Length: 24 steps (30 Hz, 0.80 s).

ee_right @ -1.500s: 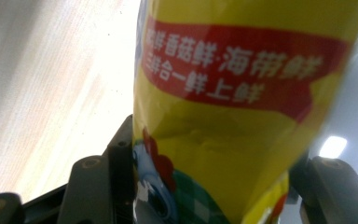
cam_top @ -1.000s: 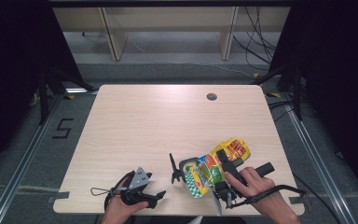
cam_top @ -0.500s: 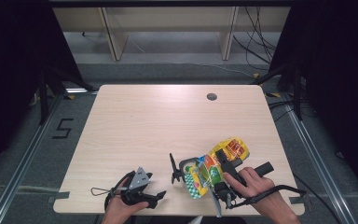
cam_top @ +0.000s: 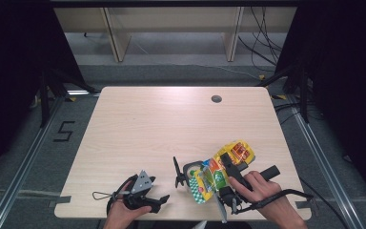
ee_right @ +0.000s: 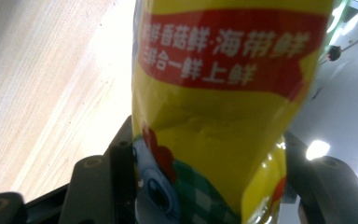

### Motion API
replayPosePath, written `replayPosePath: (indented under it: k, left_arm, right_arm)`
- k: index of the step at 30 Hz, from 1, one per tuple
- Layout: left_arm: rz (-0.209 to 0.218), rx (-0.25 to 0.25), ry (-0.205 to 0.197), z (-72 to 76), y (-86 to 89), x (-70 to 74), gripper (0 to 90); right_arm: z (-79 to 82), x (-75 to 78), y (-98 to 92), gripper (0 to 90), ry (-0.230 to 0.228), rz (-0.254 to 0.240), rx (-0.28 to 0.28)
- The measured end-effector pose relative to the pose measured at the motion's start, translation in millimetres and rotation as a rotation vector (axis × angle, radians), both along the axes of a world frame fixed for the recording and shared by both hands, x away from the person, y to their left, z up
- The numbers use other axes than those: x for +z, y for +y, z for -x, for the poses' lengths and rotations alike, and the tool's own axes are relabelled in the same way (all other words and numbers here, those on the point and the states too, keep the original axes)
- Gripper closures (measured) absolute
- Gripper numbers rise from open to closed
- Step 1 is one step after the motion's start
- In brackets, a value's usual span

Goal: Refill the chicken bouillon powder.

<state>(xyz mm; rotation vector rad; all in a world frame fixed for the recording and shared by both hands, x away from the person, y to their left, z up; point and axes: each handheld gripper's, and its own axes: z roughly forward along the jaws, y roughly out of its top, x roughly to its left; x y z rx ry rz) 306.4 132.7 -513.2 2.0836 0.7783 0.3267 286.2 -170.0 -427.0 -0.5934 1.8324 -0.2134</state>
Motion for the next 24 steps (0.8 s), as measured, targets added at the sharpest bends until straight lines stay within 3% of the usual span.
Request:
replayPosePath:
  k: [1, 4, 5, 6, 8, 9, 10, 11, 14, 15, 17, 20, 21, 22, 24]
  left_arm:
    - [-0.014, -0.008, -0.001, -0.2, 1.0, 0.5, 17.6]
    - [0.0, -0.002, 0.002, -0.3, 0.3, 0.2, 17.5]
    - [-0.036, -0.019, -0.013, -2.1, 2.2, 0.9, 17.6]
    - [-0.011, -0.01, -0.007, -1.0, 0.8, 0.1, 17.6]
    - [-0.026, -0.009, -0.004, -0.8, 2.0, 1.0, 17.6]
    - [-0.02, -0.016, -0.011, -1.5, 1.9, 1.1, 17.6]
    - [0.006, 0.011, 0.009, 0.1, 0.1, 0.0, 17.5]
    - [0.002, 0.009, 0.008, 0.2, 0.4, -0.1, 17.5]
    - [-0.021, -0.014, -0.016, -1.4, 2.1, 1.3, 17.5]
    - [-0.005, -0.006, -0.013, -1.0, 1.1, 0.7, 17.5]
    - [-0.023, -0.017, -0.012, -1.2, 2.3, 1.2, 17.5]
    - [0.005, -0.008, -0.011, -1.2, 0.8, 0.0, 17.6]
    - [0.003, 0.012, 0.008, 0.2, 0.4, 0.1, 17.5]
    - [-0.018, -0.007, -0.001, -0.6, 1.8, 0.8, 17.5]
    - [-0.037, -0.022, -0.018, -1.4, 3.0, 1.9, 17.6]
  right_arm:
    - [1.2, -0.3, -1.4, 43.0, 0.0, -0.02, -0.029]
    - [-0.5, 3.0, -2.0, 43.0, -0.005, -0.006, -0.002]
    - [-0.9, 3.5, -2.5, 43.0, -0.004, -0.005, -0.002]
    - [-2.1, 4.3, -2.2, 43.1, -0.002, 0.008, 0.013]
    - [-2.6, 5.2, -2.1, 43.1, -0.006, 0.023, 0.022]
    - [-1.1, 4.2, -3.8, 43.1, -0.006, 0.001, -0.001]
    - [-1.0, 4.6, -4.2, 43.1, -0.004, -0.001, -0.002]
    - [-3.0, 6.5, -2.9, 43.1, 0.0, 0.023, 0.031]
    - [-3.0, 6.5, -3.3, 43.1, -0.003, 0.028, 0.029]
    - [-2.9, 6.3, -3.6, 43.1, -0.003, 0.027, 0.03]
    - [-2.4, 5.9, -3.9, 43.1, -0.001, 0.02, 0.022]
    - [-2.6, 6.3, -2.4, 43.1, -0.002, 0.033, 0.04]
    - [-1.7, 5.5, -2.7, 43.1, 0.0, 0.027, 0.03]
    - [0.1, 3.1, -4.1, 43.1, 0.003, -0.003, 0.0]
    - [0.6, 2.7, -3.6, 43.1, 0.001, -0.002, 0.0]
